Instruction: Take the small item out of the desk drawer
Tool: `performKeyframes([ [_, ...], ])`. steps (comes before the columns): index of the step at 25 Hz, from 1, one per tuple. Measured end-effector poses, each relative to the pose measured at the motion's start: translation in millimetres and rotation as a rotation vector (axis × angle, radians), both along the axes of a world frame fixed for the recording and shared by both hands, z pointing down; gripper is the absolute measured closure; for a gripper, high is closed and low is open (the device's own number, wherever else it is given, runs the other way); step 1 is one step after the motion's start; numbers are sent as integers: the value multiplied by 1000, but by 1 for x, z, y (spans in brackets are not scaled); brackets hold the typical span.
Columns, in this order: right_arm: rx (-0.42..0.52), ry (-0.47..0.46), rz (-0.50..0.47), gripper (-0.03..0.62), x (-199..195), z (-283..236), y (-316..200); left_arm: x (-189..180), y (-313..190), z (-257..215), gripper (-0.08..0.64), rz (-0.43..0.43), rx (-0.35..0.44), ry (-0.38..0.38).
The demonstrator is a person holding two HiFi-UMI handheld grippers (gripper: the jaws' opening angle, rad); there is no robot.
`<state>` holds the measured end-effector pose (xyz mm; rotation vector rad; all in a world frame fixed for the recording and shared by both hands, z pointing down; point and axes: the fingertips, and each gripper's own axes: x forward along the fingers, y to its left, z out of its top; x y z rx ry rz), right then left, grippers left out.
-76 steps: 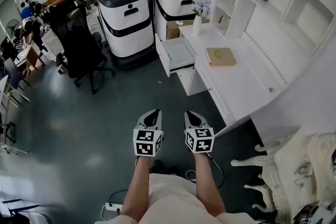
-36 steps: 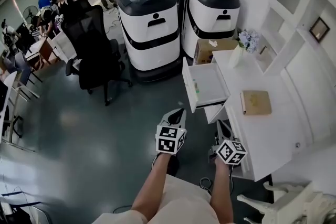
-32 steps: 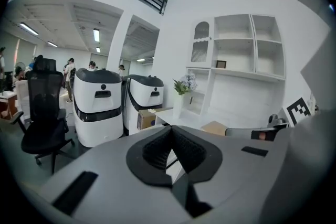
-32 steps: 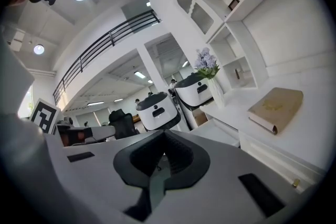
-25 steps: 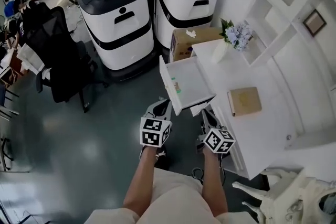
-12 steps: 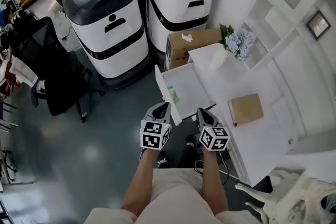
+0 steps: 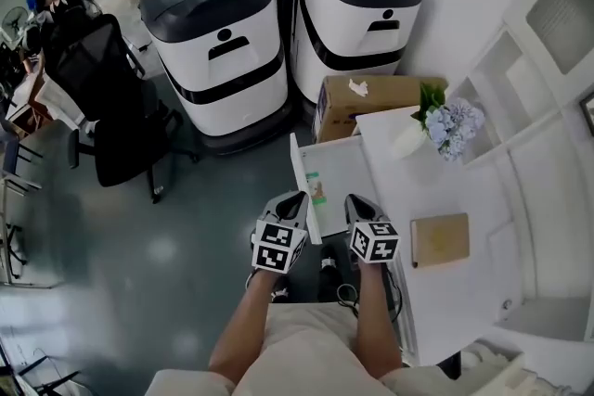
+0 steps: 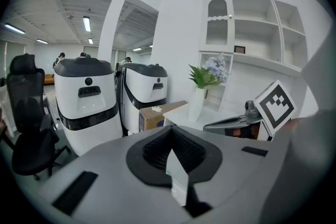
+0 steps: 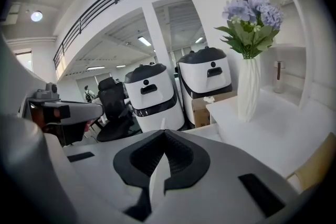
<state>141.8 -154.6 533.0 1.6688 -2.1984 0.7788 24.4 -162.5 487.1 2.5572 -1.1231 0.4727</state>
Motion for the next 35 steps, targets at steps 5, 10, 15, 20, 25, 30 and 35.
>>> performKeyframes([
  [5,-42,2,-40,568,4,16,-17,10,-11,4,543,-24,-1,-34],
  [10,-86,-5,-57,568,10,36,-25,23,-14,13,543,-39,-28,-39],
  [15,-127,10,-98,568,11,63,-38,31,-13,23,543,-64,-51,-45],
  [20,-164,41,-161,568,-1,91,-62,27,-19,31,543,-97,-75,-61],
  [25,-207,104,-209,565,-6,127,-80,19,-20,48,543,-142,-109,-72],
  [30,-249,142,-271,430,-12,156,-91,6,-25,62,543,-213,-141,-52],
  [35,-293,191,-303,359,-13,188,-104,-4,-33,74,543,-257,-156,-34],
])
